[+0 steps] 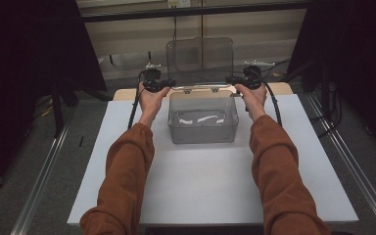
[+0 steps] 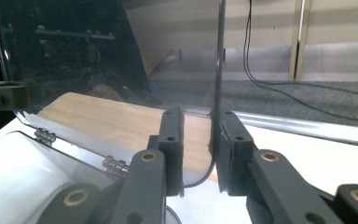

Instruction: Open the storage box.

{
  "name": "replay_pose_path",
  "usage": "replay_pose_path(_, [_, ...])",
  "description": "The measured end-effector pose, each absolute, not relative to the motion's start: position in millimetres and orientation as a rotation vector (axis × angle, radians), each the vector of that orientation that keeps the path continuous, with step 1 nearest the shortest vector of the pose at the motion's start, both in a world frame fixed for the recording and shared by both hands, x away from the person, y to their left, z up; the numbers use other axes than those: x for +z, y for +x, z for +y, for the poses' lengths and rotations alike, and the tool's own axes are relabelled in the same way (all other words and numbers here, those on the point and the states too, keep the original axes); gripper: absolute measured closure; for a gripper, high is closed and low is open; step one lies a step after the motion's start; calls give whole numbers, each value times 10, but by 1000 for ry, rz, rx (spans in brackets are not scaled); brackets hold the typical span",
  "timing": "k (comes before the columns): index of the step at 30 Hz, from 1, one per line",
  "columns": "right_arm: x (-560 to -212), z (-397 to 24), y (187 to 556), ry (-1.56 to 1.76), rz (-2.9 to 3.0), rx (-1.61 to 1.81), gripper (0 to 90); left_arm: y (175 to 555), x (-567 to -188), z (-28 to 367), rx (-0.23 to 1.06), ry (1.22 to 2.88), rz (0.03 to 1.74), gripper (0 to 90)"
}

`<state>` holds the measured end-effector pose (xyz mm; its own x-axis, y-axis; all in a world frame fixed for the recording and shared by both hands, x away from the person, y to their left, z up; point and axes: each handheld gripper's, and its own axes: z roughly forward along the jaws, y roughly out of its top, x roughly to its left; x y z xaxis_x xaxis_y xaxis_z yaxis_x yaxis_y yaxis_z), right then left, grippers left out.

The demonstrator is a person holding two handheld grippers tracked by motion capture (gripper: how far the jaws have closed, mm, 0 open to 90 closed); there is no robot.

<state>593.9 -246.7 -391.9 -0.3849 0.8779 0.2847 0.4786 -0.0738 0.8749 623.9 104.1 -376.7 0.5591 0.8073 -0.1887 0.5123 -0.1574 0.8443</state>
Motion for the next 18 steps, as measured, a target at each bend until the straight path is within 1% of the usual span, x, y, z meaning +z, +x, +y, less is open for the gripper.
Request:
replay_pose_path(4, [-3904,-2472,5958,1468,1848,1442,730,6249,-3772,1042,369,1815,1095,742])
replay_pose_path(9, [-3902,-2466,5979,1489,1852,1435,722,6249,-3767,1021,390,1829,1098,731])
replay_pose_path(15, [-3861,-2450,6010,1539,1870,1402,720,6275,-3759,1018,349,1823,1147,728])
replay_pose_path(18, [-3851,-2454,6025,1565,1880,1395,719,6282,-3750,1007,353,1837,1157,725])
